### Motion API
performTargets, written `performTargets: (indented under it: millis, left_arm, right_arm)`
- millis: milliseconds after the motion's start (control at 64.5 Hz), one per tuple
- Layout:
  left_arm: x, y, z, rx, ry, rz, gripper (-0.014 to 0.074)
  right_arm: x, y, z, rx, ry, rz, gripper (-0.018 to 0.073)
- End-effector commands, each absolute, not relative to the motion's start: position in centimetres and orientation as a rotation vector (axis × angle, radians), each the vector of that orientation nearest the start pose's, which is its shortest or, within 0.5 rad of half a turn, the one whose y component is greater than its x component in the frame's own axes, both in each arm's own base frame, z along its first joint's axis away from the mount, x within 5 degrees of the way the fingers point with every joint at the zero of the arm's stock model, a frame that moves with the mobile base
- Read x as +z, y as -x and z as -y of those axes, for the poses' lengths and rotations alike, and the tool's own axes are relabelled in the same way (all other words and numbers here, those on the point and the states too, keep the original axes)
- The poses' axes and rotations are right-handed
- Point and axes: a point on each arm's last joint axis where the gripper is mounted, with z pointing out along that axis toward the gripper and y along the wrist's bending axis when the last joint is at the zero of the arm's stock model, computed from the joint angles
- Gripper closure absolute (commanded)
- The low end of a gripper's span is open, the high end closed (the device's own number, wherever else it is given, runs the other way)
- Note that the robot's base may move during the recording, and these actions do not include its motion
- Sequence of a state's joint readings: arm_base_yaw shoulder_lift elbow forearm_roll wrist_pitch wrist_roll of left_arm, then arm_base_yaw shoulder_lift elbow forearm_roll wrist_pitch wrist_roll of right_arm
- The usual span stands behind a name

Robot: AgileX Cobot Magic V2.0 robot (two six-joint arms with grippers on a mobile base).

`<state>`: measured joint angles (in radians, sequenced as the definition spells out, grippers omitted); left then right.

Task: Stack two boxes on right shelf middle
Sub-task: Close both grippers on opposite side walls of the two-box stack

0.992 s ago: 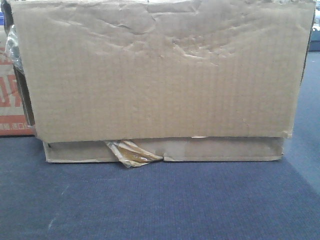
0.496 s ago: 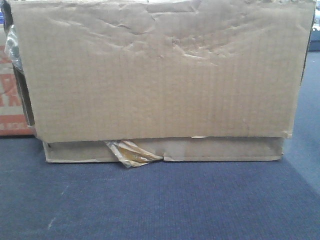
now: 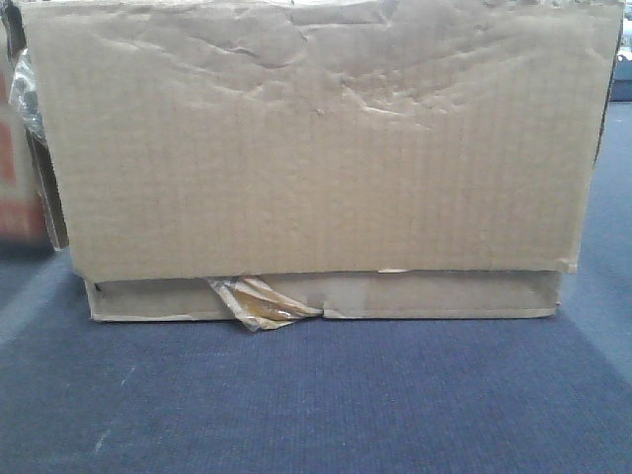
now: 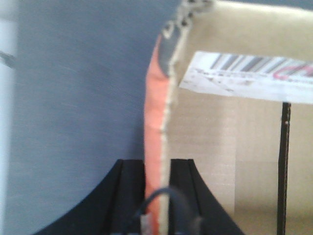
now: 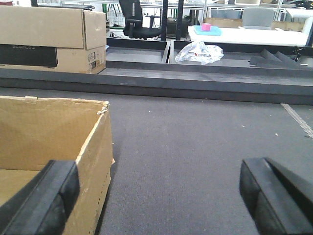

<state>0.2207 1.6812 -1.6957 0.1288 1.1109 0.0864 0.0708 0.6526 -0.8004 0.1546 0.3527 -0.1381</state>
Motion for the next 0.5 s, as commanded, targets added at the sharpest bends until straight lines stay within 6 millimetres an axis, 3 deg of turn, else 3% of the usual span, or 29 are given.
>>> performTargets:
  millis: [0,93,264,403,481]
  left_arm:
    - [41.6,-33.2,-8.8,0.305,0.204,-2.437,0.0708]
    - [45.3,-31.4,-7.9,0.274,0.199,-2.319,0.0708]
    - [51.3,-28.2,-4.2,0.127,0.126,-2.105,0.0708]
    - [54.2,-27.0,0.1,-0.012,-0.001,-2.003,0.0708]
    - [54.5,-27.0,2.6,-0.112,-0.036,-1.980,0.0708]
  right_arm:
    - [39.7,-12.9,-1.4,0.099,0.094,-1.671,-0.0010]
    - [39.7,-12.9,-1.4,0.099,0.094,-1.675,-0.0010]
    - [39.6,-12.8,-1.4,0.099,0.095,-1.677,-0.0010]
    - [39.6,-12.8,-1.4,0.100,0.095,-1.681,-0.0010]
    - [39.6,-12.8,-1.4,0.100,0.095,-1.681,-0.0010]
